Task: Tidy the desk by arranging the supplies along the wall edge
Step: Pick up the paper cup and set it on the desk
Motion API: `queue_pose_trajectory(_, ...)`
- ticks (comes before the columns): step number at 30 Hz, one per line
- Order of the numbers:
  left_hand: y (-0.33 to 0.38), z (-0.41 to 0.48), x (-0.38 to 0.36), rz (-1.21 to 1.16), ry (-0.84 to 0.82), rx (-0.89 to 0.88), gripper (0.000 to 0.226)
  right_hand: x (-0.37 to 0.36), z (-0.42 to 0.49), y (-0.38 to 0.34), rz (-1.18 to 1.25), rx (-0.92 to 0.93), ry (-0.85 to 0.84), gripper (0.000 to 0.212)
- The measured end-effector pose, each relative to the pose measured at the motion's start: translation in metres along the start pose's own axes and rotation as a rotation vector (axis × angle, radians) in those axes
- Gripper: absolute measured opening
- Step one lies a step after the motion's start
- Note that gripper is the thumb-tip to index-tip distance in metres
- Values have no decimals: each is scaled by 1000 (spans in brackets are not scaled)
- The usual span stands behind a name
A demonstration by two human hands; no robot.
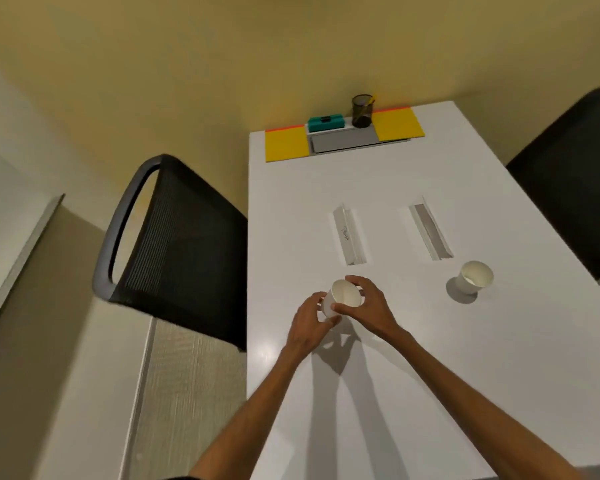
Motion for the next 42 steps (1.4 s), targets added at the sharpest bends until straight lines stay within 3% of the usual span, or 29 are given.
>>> queue_pose_trajectory(6,-15,30,-2,-37,-192,-126,49,-11,-12,3,-25,-73,227,78)
queue_pose_trajectory(15,-17,47,-3,3,-343,-230,69,-30,-9,1,-137,-105,420,79)
queue_pose_trajectory(19,-17,63,-4,-25,-374,-246,66,-29,8,0,-198,-113,455,81)
queue_pose_trajectory(24,-11,83,-12,-164,-377,-190,47,-23,30,9,-185,-168,495,82)
queue_pose_trajectory(42,-18,107,-31,-116,-402,-40,59,-24,53,34,-233,-314,429,101)
Point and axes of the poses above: each hand's wrist, its own z-axis towards the middle knuckle, its own x-axis out of the back of the hand, y = z × x, the point moved 4 cm from there along z, towards the middle knuckle, and after that the axes turned 3 degrees about y, right-handed, at the moved point
